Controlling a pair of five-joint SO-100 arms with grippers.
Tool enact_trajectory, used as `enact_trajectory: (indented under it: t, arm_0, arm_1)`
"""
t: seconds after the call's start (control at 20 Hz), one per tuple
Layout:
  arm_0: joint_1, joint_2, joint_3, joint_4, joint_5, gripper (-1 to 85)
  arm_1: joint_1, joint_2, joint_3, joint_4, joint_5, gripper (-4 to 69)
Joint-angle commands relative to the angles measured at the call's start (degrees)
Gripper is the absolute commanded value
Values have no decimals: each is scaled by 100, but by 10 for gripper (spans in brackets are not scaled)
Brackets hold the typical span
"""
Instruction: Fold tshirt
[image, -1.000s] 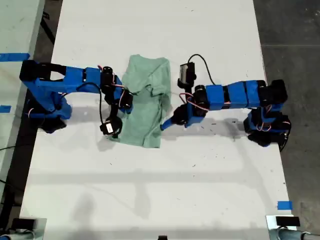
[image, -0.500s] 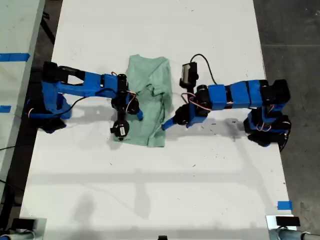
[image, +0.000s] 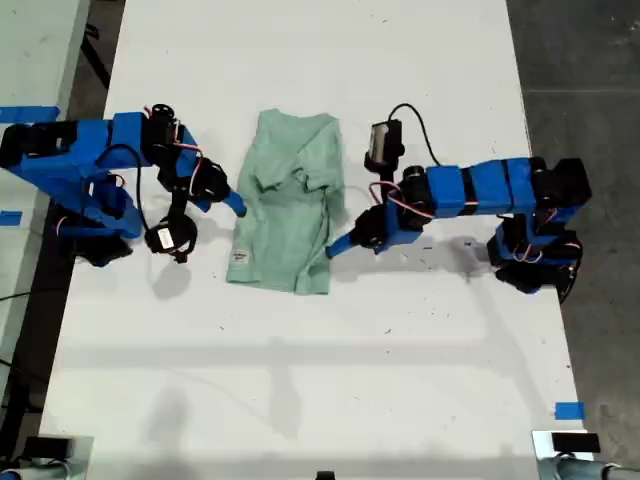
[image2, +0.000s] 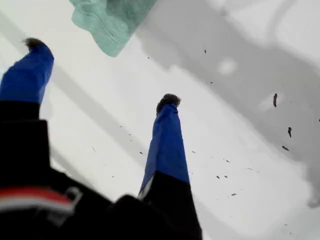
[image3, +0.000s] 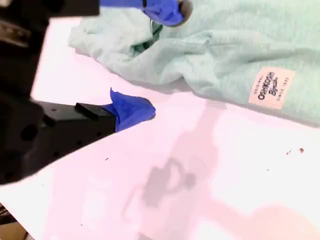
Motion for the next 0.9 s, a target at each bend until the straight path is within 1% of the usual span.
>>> enact_trajectory:
  t: [0.0,0.2,0.4,0.6,0.7,0.75,0.85]
  arm_0:
    - [343,1468,870,185,-466,222]
    - [703,2347,1635,229,-932,216]
    - [712,2487,1749,246,-914,216]
    - [668,2496,1749,272,-896,216]
    - [668,2382,1670,237,-870,211]
    - [677,2101,1485,176,-729,199]
    - [782,1028,729,26,-536,201]
  arm_1:
    - [-53,1011,387,70,149,369]
    - [-44,2180,1354,18,404,365]
    - [-62,2830,1854,-9,545,359]
    - [-88,2830,1890,-88,536,357]
    - [-88,2663,1828,-360,422,353]
    - [-88,2435,1696,-483,352,352]
    - [-105,1670,1107,-624,193,351]
